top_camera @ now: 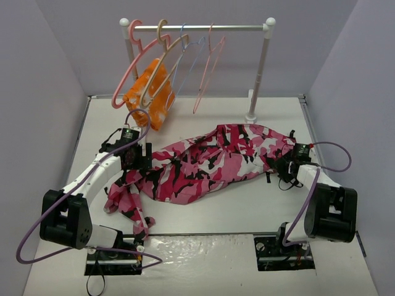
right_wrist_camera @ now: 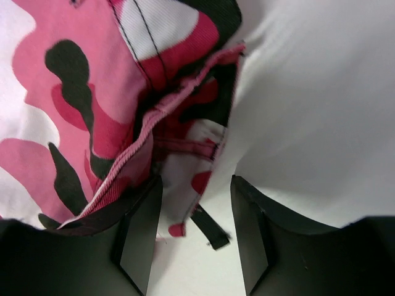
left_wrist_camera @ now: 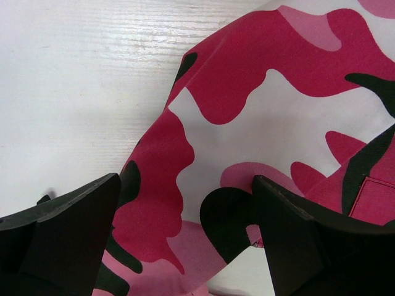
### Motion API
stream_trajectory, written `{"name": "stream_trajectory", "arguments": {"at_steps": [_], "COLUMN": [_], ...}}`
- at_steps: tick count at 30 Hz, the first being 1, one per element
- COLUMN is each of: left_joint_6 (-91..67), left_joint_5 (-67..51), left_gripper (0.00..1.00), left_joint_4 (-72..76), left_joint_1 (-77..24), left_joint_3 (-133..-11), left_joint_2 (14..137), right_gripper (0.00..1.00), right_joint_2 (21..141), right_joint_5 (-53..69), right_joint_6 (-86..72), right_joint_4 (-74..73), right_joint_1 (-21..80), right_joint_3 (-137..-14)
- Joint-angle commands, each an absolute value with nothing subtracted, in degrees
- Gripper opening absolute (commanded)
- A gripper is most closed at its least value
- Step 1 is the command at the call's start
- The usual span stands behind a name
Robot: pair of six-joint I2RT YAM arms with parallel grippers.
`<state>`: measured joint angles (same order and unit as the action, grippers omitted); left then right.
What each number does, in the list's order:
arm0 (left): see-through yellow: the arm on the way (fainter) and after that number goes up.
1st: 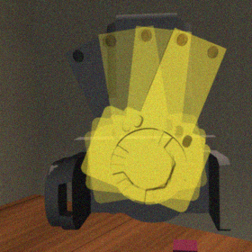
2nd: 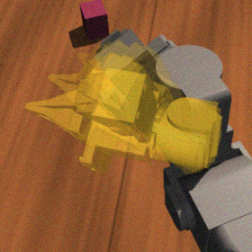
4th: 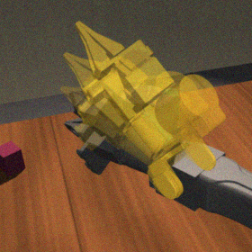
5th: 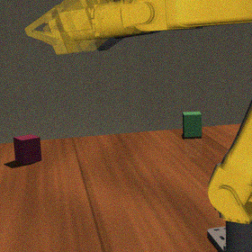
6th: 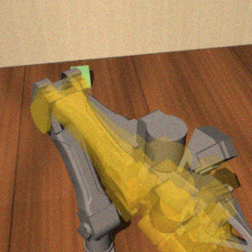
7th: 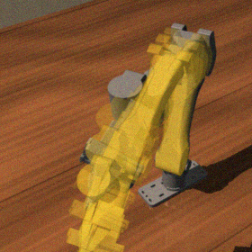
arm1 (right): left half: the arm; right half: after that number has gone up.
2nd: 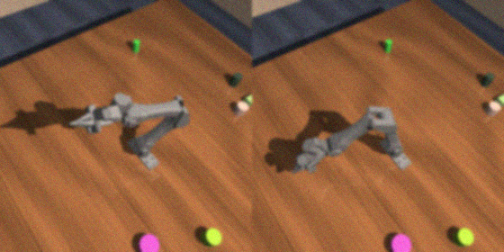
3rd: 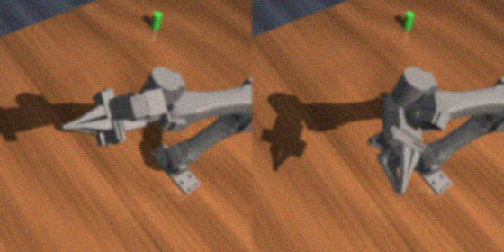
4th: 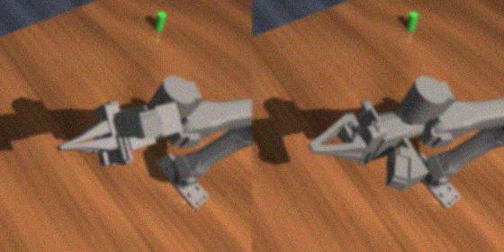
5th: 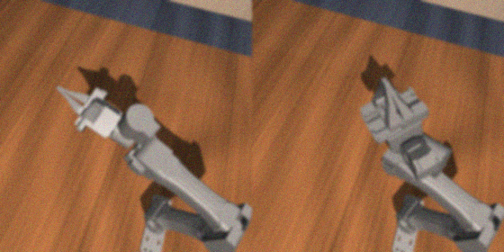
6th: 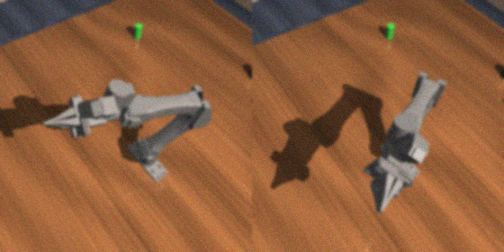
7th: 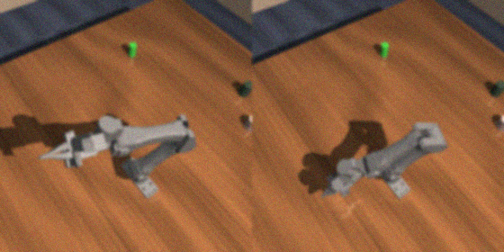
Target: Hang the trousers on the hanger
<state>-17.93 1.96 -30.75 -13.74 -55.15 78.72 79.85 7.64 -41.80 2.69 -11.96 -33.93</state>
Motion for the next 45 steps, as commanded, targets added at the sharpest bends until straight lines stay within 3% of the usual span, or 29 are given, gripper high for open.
{"name": "stream_trajectory", "arguments": {"at_steps": [1,4,6,8,16,24,27,33,34,45], "left_joint_6": [-16.7,-16.7,-16.7,-16.67,-15.98,-15.79,-15.73,-15.73,-15.73,-14.97], "left_joint_5": [2.81,2.77,2.77,2.98,4.98,6.68,6.81,5.98,5.88,6.17], "left_gripper": [0.85,0.85,0.85,0.85,0.85,0.85,0.85,0.85,0.85,0.85], "left_joint_4": [-28.16,-28.04,-28.25,-28.47,-29.46,-30.88,-31.29,-31.2,-31.0,-30.76], "left_joint_1": [-13.18,-13.18,-13.18,-13.18,-13.11,-13.1,-13.1,-13.1,-13.1,-13.1], "left_joint_3": [-55.9,-55.9,-55.94,-56.13,-56.88,-57.39,-57.58,-57.66,-57.61,-58.3], "left_joint_2": [76.76,76.86,76.82,76.76,75.54,75.79,76.04,76.29,76.29,77.02], "right_gripper": [0.39,0.27,0.08,0.0,0.0,0.0,0.05,0.54,0.57,0.57], "right_joint_2": [81.61,83.02,83.11,81.53,75.72,68.77,66.59,70.22,71.02,83.8], "right_joint_5": [8.02,7.43,6.99,6.17,-8.63,-13.05,-16.99,-13.85,-12.26,3.83], "right_joint_6": [-41.57,-41.13,-40.33,-39.28,-29.59,-27.57,-27.99,-25.66,-24.97,-23.85], "right_joint_4": [9.67,10.28,9.44,5.93,-23.78,-33.43,-34.63,-32.79,-31.84,-23.55], "right_joint_1": [-12.04,-12.04,-12.04,-12.04,-12.18,-17.8,-18.73,-18.31,-17.88,-15.56], "right_joint_3": [-35.31,-35.6,-36.79,-38.98,-64.34,-60.66,-59.38,-62.76,-63.6,-67.51]}}
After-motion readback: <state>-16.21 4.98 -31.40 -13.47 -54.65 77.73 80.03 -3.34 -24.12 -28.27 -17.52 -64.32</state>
